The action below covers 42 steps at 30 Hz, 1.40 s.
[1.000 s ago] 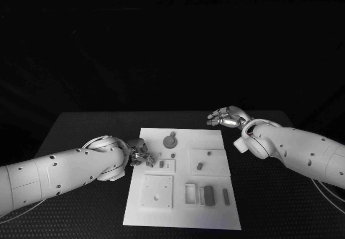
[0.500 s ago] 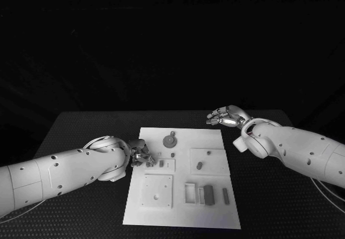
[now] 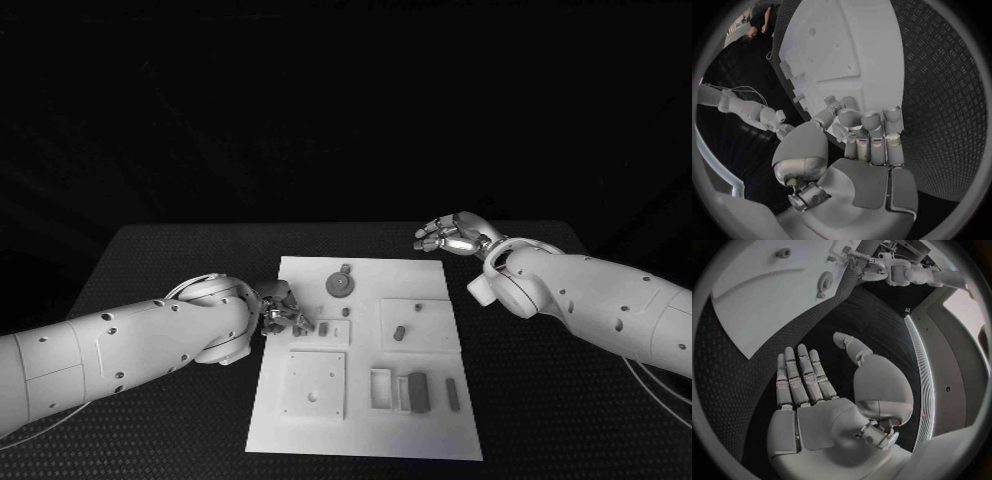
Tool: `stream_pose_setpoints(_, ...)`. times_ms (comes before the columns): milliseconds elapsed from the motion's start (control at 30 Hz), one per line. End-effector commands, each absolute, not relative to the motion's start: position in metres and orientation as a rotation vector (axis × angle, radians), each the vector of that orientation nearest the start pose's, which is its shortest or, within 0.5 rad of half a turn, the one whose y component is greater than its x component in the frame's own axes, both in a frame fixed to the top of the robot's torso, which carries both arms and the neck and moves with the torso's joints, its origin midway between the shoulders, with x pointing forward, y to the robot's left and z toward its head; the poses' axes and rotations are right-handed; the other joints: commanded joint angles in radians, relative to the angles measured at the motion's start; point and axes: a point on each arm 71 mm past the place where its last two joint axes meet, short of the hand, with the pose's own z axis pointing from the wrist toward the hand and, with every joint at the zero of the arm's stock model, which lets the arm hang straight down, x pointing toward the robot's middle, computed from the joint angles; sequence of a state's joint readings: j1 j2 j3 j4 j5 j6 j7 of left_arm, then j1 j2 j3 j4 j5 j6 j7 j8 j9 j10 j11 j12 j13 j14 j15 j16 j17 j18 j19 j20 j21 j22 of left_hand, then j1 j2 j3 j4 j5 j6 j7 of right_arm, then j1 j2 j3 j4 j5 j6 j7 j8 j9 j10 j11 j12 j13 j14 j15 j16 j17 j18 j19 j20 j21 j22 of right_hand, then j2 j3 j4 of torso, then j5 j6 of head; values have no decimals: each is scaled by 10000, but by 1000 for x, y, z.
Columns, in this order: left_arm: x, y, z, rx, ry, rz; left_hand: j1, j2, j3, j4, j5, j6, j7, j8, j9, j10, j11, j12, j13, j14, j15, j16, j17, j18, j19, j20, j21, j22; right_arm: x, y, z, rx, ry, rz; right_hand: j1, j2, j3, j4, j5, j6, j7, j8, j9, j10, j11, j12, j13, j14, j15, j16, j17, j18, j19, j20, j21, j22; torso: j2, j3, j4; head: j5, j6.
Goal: Assemble the parts on the task board
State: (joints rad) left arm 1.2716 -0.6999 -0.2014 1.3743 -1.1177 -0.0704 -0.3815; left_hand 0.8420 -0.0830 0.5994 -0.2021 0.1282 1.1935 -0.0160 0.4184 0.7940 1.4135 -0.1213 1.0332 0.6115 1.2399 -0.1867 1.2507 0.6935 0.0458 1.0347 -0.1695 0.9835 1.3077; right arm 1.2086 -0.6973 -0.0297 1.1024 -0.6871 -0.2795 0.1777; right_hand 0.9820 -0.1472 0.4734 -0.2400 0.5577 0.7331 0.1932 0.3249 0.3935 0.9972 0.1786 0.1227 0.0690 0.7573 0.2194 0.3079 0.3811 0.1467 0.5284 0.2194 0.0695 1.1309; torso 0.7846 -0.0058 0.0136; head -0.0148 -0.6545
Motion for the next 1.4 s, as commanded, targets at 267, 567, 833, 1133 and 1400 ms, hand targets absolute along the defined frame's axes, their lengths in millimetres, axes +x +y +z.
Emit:
stream_pose_setpoints(267,498,191,-248,-1465,21814,-4222,-786,-971,-117,1236,-798,-183,37,120,-53,-97,-11,84,-43,-43,-58,111,-13,159,-12,-979,-38,129,558,-256,-199,5587,16228,9639,-90,-16,-25,48,57,-60,30,42,-19,-12,62,-52,-1,-83,-12,68,-13,-68,-56,-9,-36,11,5,-8,-4,-14,29)
stream_pose_setpoints(567,498,193,-244,-1689,21706,-4344,-913,-1211,78,1827,-794,-251,34,202,-5,-117,-14,114,-40,-83,-102,147,-4,191,-17,-1006,-9,144,558,-257,-199,5596,16234,9629,-91,-18,-25,49,58,-66,35,41,-22,-13,65,-55,-2,-86,-9,69,-16,-69,-58,-9,-36,13,5,-12,-3,-35,31)
stream_pose_setpoints(833,503,195,-234,-2076,21475,-4550,-926,-1272,67,1924,-795,-265,35,229,10,-125,-12,120,-40,-96,-115,152,-5,190,-28,-1004,1,149,558,-256,-200,5600,16235,9625,-89,-18,-23,50,59,-71,40,41,-24,-14,68,-58,-2,-89,-7,71,-19,-69,-61,-9,-37,15,-1,-3,-2,-39,26)
stream_pose_setpoints(1133,509,197,-219,-2697,20932,-5023,-702,-1562,194,2168,-791,-627,161,159,7,-266,114,-10,-118,-341,-28,44,-56,160,-257,-959,-120,116,558,-257,-200,5608,16224,9609,-89,-17,-21,51,60,-74,45,42,-26,-13,70,-59,-2,-90,-6,74,-21,-70,-63,-9,-37,17,0,-1,1,-51,33)
stream_pose_setpoints(1400,515,182,-200,-2431,19280,-6917,-384,-1817,125,2132,-812,-1814,607,-292,-117,-1232,520,-650,-387,-1239,279,-534,-299,-25,-996,-751,-612,-9,558,-257,-200,5611,16215,9599,-90,-19,-22,52,60,-75,48,43,-27,-13,72,-61,-2,-91,-5,76,-23,-71,-65,-9,-37,19,3,1,-4,-71,67)
